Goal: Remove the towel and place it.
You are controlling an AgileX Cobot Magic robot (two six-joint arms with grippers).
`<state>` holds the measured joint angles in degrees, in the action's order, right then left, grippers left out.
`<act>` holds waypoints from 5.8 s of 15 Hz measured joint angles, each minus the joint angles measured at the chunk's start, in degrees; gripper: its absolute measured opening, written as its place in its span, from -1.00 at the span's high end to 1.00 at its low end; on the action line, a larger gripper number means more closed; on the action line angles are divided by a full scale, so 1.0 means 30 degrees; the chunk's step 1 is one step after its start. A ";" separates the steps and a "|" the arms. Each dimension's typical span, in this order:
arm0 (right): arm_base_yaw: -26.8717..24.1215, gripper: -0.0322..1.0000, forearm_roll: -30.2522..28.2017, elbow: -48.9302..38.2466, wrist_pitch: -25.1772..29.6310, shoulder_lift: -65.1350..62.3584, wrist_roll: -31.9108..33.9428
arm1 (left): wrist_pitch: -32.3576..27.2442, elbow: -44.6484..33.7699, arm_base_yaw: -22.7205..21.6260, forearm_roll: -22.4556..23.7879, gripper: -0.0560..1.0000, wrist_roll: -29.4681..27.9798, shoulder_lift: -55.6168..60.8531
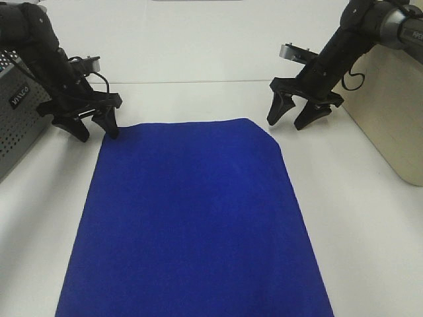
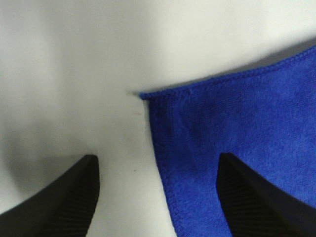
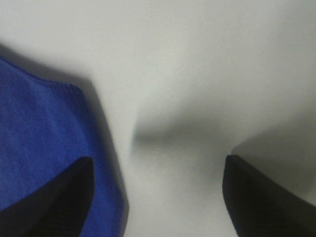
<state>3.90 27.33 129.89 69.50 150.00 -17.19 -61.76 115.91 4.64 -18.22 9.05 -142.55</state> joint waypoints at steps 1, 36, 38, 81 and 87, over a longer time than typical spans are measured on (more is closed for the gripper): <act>0.0000 -0.46 0.0210 0.0000 0.0000 0.0000 -0.0019 | 0.0095 0.0000 0.0000 -0.0134 -0.33 0.0057 0.0000; 0.2884 0.91 -0.1738 0.3571 -0.4889 0.0458 -0.0840 | 0.4526 0.5768 0.2846 0.1050 0.84 0.0955 -0.1776; 0.2884 0.91 -0.1757 0.3571 -0.6112 0.0458 -0.0936 | 0.6207 0.5768 0.2846 0.1070 0.84 0.1184 -0.1776; 0.2636 -0.21 -0.2865 0.3610 -1.2223 0.2387 -0.2120 | 1.6520 0.5768 0.2196 0.2082 -0.12 0.3151 -0.4756; 0.2636 -0.21 -0.2903 0.3610 -1.0562 -0.0057 -0.2101 | 1.5737 0.5768 0.2044 0.2063 -0.12 0.2254 -0.3591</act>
<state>11.80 18.62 140.72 37.82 149.83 -23.49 -14.55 133.21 10.77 -12.03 15.81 -153.32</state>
